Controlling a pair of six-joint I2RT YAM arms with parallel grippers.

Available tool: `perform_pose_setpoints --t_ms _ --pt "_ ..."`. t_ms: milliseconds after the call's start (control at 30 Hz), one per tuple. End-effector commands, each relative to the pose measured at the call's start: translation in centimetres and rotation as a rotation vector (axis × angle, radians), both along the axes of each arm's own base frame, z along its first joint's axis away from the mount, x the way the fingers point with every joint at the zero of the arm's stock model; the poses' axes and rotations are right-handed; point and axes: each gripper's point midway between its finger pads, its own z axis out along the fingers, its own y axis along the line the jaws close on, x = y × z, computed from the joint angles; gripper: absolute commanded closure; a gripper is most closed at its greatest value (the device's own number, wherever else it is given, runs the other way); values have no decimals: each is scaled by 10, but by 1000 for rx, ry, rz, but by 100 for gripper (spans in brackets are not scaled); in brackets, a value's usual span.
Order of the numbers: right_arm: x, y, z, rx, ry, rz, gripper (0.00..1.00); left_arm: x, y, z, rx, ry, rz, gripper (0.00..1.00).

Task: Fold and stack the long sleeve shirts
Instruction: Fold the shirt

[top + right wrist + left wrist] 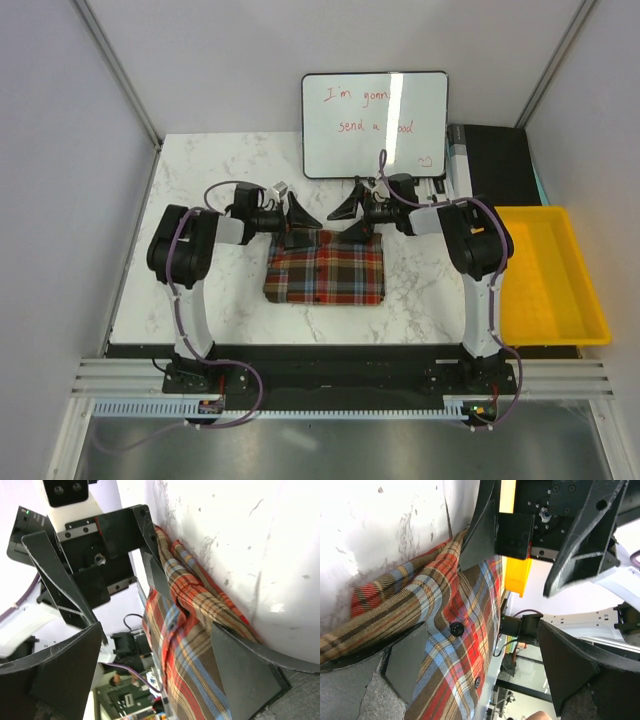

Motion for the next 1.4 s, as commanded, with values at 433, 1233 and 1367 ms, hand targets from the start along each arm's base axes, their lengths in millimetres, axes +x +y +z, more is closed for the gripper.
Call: perform_pose_setpoints --t_ms 433,1233,1367 --pt "-162 -21 68 -14 -102 201 2 -150 31 71 -86 -53 -83 1" --pt "-150 -87 35 -303 -191 277 5 -110 64 86 148 -398 -120 20" --pt "-133 -113 29 -468 -252 205 9 -104 78 98 400 -830 -270 21"
